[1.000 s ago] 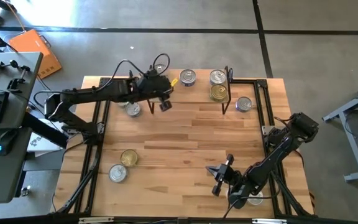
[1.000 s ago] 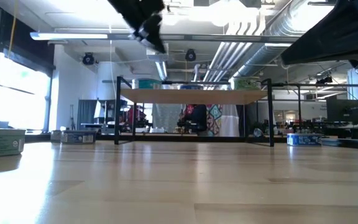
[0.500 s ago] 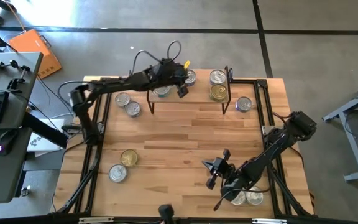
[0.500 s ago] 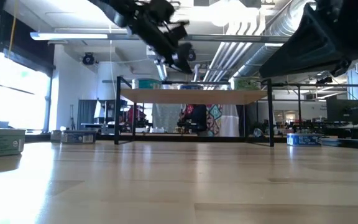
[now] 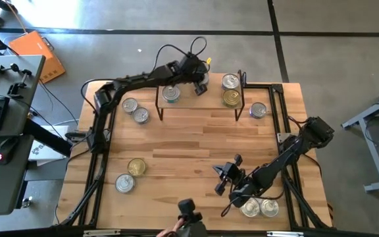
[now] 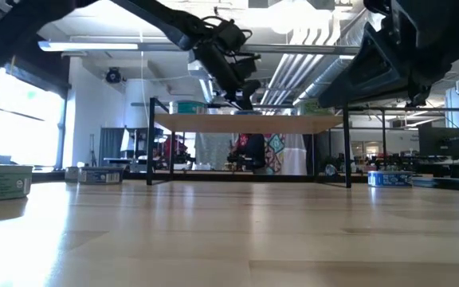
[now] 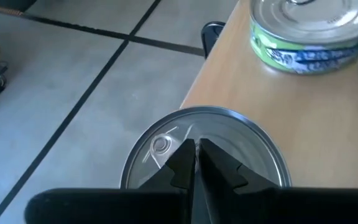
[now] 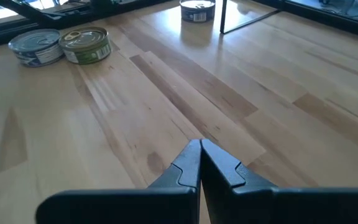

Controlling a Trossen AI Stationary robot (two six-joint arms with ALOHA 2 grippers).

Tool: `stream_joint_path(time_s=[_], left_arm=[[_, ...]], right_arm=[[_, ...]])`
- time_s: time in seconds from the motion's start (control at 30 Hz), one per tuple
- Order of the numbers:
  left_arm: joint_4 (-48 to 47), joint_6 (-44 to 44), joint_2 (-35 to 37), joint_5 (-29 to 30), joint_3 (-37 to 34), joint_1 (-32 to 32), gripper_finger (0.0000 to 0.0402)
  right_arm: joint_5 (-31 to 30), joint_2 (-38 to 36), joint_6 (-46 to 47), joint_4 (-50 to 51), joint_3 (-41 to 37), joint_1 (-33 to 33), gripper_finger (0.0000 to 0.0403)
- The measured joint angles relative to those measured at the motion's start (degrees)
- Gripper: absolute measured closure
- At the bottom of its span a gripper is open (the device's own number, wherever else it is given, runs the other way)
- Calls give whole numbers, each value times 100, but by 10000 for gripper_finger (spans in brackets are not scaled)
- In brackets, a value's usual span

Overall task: Stack canned seafood by type on shelf
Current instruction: Adjust the blue tuna can on the shelf, then put the blue tuna can aligned with the other blue tuna can on the shelf

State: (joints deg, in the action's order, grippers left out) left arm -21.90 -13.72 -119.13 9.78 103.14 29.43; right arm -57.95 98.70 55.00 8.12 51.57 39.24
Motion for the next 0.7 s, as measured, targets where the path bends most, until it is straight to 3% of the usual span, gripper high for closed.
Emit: stream_joint_path(time_s=[0.53, 0.7], left_arm=[[-131, -110, 319, -37, 91, -233, 387], [-1057, -32, 748, -234, 90, -545, 387]], right_arm=[[88, 0, -1, 66, 0, 32, 402], [-216, -123, 338, 460, 0, 482, 402]])
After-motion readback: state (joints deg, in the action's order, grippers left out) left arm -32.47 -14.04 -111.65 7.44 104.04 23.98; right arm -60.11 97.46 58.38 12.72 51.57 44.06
